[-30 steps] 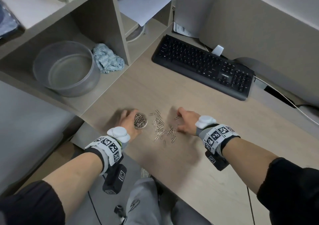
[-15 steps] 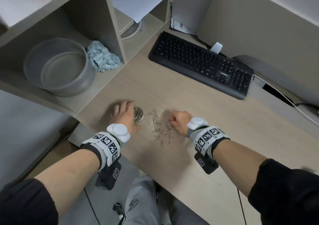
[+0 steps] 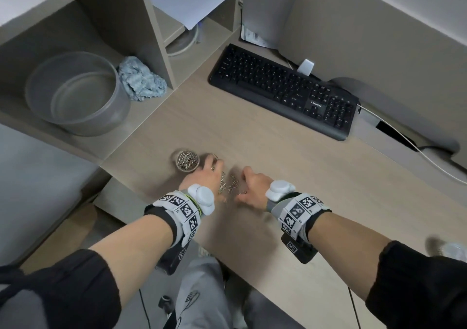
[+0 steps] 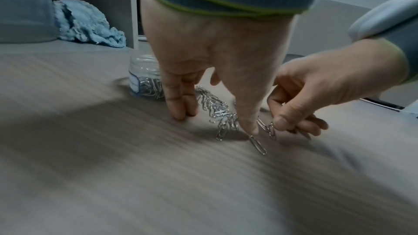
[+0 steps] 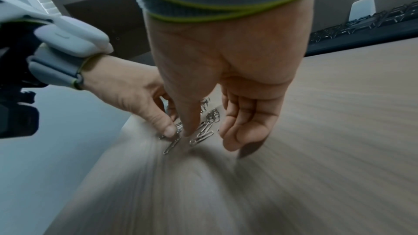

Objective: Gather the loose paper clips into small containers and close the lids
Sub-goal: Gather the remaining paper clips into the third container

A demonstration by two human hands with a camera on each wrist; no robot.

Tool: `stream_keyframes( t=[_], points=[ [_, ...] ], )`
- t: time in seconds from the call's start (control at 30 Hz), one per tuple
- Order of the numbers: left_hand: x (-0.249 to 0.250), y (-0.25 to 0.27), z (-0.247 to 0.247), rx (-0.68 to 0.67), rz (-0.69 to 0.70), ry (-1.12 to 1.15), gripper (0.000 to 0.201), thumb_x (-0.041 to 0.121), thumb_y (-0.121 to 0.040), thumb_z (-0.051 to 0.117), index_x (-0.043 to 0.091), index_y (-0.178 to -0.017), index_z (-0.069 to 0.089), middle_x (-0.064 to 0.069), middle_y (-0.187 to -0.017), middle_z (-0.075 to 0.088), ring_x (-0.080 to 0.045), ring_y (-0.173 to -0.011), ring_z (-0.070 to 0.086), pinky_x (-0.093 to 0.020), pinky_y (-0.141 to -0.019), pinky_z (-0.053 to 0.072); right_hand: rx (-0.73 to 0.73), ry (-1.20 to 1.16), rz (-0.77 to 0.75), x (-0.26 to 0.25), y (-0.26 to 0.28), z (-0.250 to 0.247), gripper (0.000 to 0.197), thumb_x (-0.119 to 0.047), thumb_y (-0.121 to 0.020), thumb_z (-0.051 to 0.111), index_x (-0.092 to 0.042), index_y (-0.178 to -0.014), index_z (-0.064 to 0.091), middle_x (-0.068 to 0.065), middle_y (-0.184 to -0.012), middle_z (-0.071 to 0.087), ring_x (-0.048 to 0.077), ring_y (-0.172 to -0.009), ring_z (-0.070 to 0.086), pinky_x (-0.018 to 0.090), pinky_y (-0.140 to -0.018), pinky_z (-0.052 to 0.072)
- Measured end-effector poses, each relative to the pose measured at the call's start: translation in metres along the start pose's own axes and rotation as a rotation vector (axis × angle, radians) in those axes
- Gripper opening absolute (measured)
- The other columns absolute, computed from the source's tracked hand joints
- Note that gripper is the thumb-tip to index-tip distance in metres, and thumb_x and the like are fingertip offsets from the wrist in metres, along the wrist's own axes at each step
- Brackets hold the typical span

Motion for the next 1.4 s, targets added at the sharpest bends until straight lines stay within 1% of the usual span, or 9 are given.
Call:
stream_keyframes(
  t=[0.13, 0.27, 0.4, 0.53, 0.77, 0.9, 1.17, 1.27, 1.4],
  points=[
    [-0.001, -0.004, 0.002, 0.003, -0.008, 0.003, 0.096, 0.045, -0.073, 0.081, 0.011, -0.142, 0.023, -0.012, -0.145, 0.023, -0.034, -0.121, 0.051, -0.042, -0.090, 0.049, -0.017, 0.001, -0.016, -0.005, 0.002, 0.002, 0.052, -0.032, -0.082, 0.070, -0.011, -0.116, 0.037, 0.006, -0.088, 0.053, 0.029, -0.073, 0.051, 0.033, -0.063, 0.037],
    [0.005, -0.004, 0.007, 0.047, 0.035, 0.021, 0.074, 0.033, -0.081, 0.075, 0.009, -0.137, 0.033, -0.010, -0.137, 0.033, -0.030, -0.121, 0.048, -0.036, -0.092, 0.045, -0.006, -0.011, -0.015, -0.007, -0.004, 0.003, 0.040, -0.020, -0.087, 0.063, -0.012, -0.116, 0.037, 0.012, -0.091, 0.058, 0.030, -0.073, 0.052, 0.034, -0.063, 0.039],
    [0.007, -0.004, 0.013, 0.029, 0.013, 0.146, 0.055, 0.014, -0.085, 0.068, 0.011, -0.132, 0.040, -0.008, -0.131, 0.039, -0.029, -0.113, 0.054, -0.034, -0.084, 0.043, 0.018, -0.018, -0.019, -0.010, -0.008, -0.001, 0.027, -0.011, -0.089, 0.053, -0.010, -0.114, 0.043, 0.017, -0.092, 0.060, 0.032, -0.073, 0.053, 0.034, -0.062, 0.039],
    [-0.001, 0.000, 0.010, 0.064, -0.012, 0.269, 0.050, 0.019, -0.085, 0.068, 0.018, -0.128, 0.044, -0.004, -0.125, 0.042, -0.029, -0.104, 0.060, -0.039, -0.079, 0.049, 0.006, -0.110, -0.020, -0.008, -0.013, -0.003, 0.023, -0.010, -0.087, 0.053, -0.013, -0.109, 0.047, 0.011, -0.086, 0.060, 0.031, -0.074, 0.058, 0.035, -0.061, 0.044],
    [-0.004, 0.011, 0.014, 0.065, -0.051, 0.113, 0.077, 0.047, -0.071, 0.080, 0.012, -0.125, 0.037, -0.008, -0.129, 0.032, -0.029, -0.095, 0.063, -0.031, -0.066, 0.039, 0.018, -0.033, -0.063, -0.011, -0.024, -0.017, 0.030, -0.017, -0.087, 0.059, -0.012, -0.114, 0.045, 0.015, -0.104, 0.063, 0.035, -0.090, 0.061, 0.041, -0.078, 0.052],
    [-0.008, 0.006, 0.012, 0.093, -0.116, 0.169, 0.065, 0.036, -0.078, 0.079, 0.011, -0.123, 0.039, -0.008, -0.130, 0.035, -0.029, -0.093, 0.064, -0.036, -0.073, 0.047, 0.130, 0.026, -0.169, -0.032, -0.041, -0.036, 0.034, -0.009, -0.087, 0.054, -0.011, -0.121, 0.048, 0.012, -0.119, 0.057, 0.036, -0.097, 0.060, 0.042, -0.083, 0.051],
    [-0.021, 0.004, 0.019, 0.078, -0.134, 0.260, 0.038, 0.017, -0.086, 0.067, 0.013, -0.115, 0.042, -0.009, -0.127, 0.037, -0.038, -0.090, 0.062, -0.043, -0.072, 0.049, 0.059, 0.131, -0.252, -0.058, -0.071, -0.034, 0.049, -0.009, -0.086, 0.053, -0.022, -0.133, 0.047, 0.002, -0.145, 0.040, 0.036, -0.106, 0.060, 0.033, -0.082, 0.046],
    [-0.022, 0.010, 0.022, 0.134, -0.103, 0.243, 0.043, 0.010, -0.083, 0.067, 0.015, -0.117, 0.041, -0.006, -0.132, 0.033, -0.035, -0.086, 0.062, -0.041, -0.068, 0.048, 0.036, 0.134, -0.311, -0.065, -0.069, -0.029, 0.038, -0.006, -0.085, 0.054, -0.017, -0.122, 0.053, 0.003, -0.136, 0.046, 0.033, -0.102, 0.060, 0.029, -0.073, 0.041],
    [-0.018, 0.008, 0.024, 0.180, -0.024, 0.232, 0.065, 0.004, -0.078, 0.067, 0.010, -0.135, 0.037, -0.006, -0.148, 0.025, -0.029, -0.109, 0.059, -0.034, -0.083, 0.047, 0.011, 0.143, -0.352, -0.058, -0.055, -0.023, 0.023, -0.003, -0.086, 0.053, -0.015, -0.106, 0.056, 0.003, -0.122, 0.050, 0.032, -0.094, 0.061, 0.034, -0.070, 0.043]
  ],
)
Point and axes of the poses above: each hand's wrist, its own y-axis away from the middle knuckle, its own z-axis out of the palm, x = y × z, the point moved 7 cm from there along -y, towards the middle knuckle
